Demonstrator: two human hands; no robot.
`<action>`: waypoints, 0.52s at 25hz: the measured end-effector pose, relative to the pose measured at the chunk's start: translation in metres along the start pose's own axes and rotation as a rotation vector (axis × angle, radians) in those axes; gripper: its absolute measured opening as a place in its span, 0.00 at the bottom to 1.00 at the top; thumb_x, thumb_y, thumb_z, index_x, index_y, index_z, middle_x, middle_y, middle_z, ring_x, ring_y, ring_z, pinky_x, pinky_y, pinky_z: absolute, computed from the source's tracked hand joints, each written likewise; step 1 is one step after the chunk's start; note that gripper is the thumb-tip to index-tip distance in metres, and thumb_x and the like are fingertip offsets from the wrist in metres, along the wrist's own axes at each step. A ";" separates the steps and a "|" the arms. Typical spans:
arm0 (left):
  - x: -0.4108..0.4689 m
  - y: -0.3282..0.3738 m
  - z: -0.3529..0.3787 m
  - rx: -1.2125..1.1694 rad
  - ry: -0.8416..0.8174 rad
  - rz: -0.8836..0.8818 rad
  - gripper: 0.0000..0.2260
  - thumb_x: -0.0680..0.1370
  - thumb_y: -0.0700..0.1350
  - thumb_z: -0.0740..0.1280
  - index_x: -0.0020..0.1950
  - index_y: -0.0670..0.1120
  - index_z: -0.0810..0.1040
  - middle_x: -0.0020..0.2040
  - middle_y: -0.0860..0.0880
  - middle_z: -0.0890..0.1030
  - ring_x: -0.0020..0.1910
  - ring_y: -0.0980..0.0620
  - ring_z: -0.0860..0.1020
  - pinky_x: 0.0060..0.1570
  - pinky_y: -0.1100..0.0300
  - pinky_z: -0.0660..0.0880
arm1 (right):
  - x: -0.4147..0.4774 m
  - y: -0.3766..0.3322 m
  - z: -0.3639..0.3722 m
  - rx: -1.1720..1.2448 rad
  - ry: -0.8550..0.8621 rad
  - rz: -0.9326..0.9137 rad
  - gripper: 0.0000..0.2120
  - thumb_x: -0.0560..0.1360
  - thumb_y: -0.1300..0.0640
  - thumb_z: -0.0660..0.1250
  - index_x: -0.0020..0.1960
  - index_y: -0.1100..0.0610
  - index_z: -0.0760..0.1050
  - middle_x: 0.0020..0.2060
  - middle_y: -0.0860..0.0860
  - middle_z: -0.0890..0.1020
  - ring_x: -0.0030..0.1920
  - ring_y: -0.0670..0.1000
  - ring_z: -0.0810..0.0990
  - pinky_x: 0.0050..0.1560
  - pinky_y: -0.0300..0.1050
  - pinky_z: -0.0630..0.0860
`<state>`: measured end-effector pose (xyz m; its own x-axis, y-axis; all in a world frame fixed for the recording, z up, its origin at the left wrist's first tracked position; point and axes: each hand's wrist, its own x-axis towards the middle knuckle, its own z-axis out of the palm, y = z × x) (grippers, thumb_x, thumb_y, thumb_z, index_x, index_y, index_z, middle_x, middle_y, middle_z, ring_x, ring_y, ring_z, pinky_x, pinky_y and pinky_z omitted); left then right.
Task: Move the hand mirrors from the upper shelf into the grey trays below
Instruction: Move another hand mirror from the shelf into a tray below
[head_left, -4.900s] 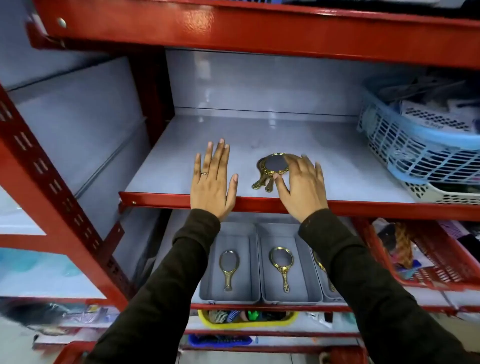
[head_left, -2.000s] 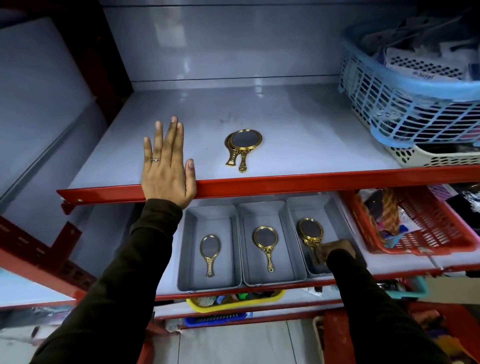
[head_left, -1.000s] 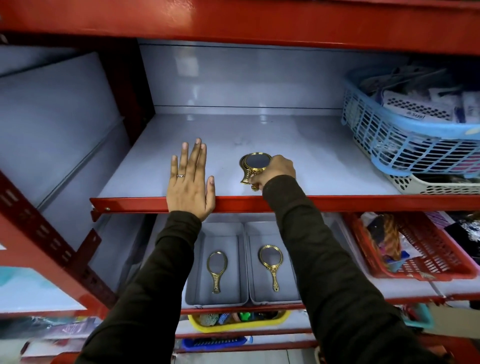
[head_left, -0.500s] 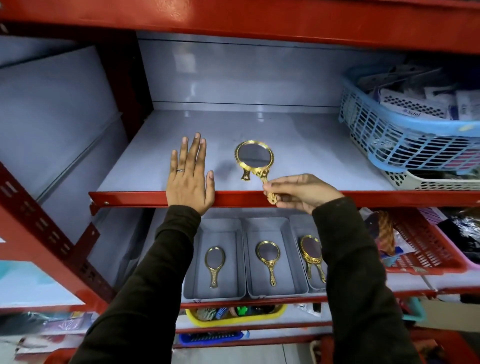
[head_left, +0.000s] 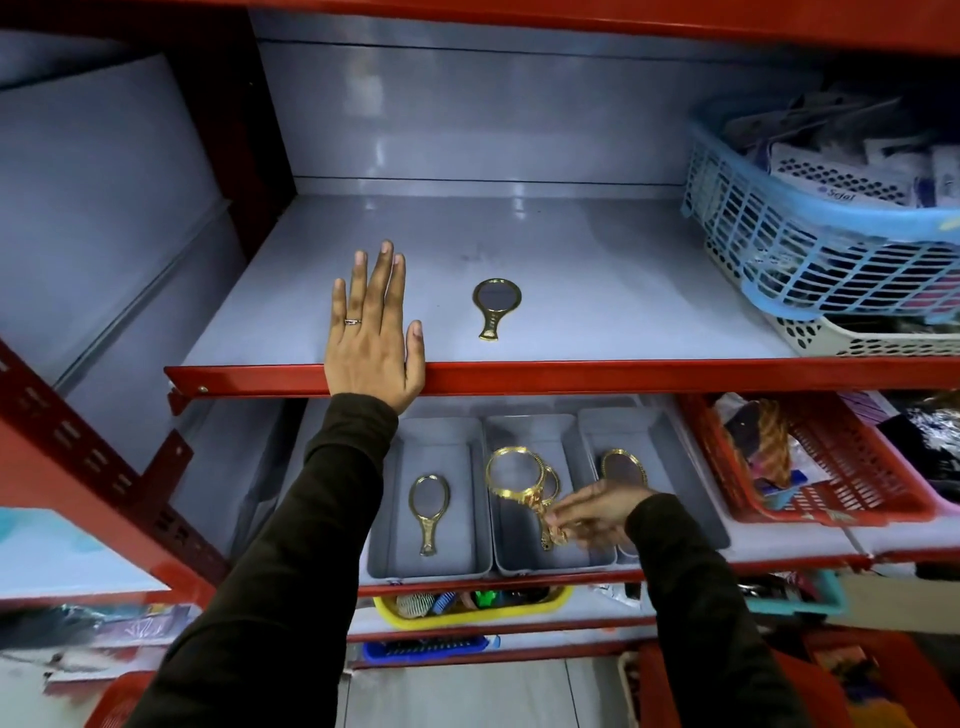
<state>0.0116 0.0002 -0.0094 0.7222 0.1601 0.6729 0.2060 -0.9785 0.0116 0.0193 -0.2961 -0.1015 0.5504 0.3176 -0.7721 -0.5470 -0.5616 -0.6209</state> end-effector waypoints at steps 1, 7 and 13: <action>0.001 0.000 0.001 0.008 0.005 0.004 0.31 0.77 0.50 0.52 0.79 0.42 0.50 0.80 0.44 0.52 0.79 0.44 0.51 0.77 0.48 0.46 | 0.021 0.005 0.001 0.095 0.101 0.012 0.16 0.69 0.61 0.76 0.56 0.63 0.82 0.38 0.53 0.86 0.37 0.49 0.82 0.38 0.41 0.80; 0.001 -0.002 0.003 0.029 0.043 0.024 0.31 0.76 0.51 0.53 0.79 0.43 0.53 0.79 0.45 0.55 0.78 0.44 0.53 0.76 0.48 0.46 | 0.105 0.022 0.014 0.319 0.345 0.112 0.14 0.71 0.68 0.72 0.56 0.68 0.77 0.43 0.60 0.82 0.42 0.56 0.81 0.34 0.47 0.83; 0.001 -0.002 0.004 0.019 0.064 0.035 0.32 0.76 0.51 0.54 0.78 0.42 0.55 0.79 0.44 0.57 0.78 0.43 0.55 0.76 0.47 0.47 | 0.133 0.047 0.020 0.099 0.448 0.121 0.16 0.71 0.62 0.71 0.56 0.67 0.76 0.50 0.60 0.82 0.53 0.60 0.83 0.56 0.55 0.81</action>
<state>0.0145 0.0026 -0.0115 0.6854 0.1169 0.7187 0.1947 -0.9805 -0.0262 0.0536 -0.2649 -0.2361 0.6846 -0.1186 -0.7192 -0.6699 -0.4914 -0.5566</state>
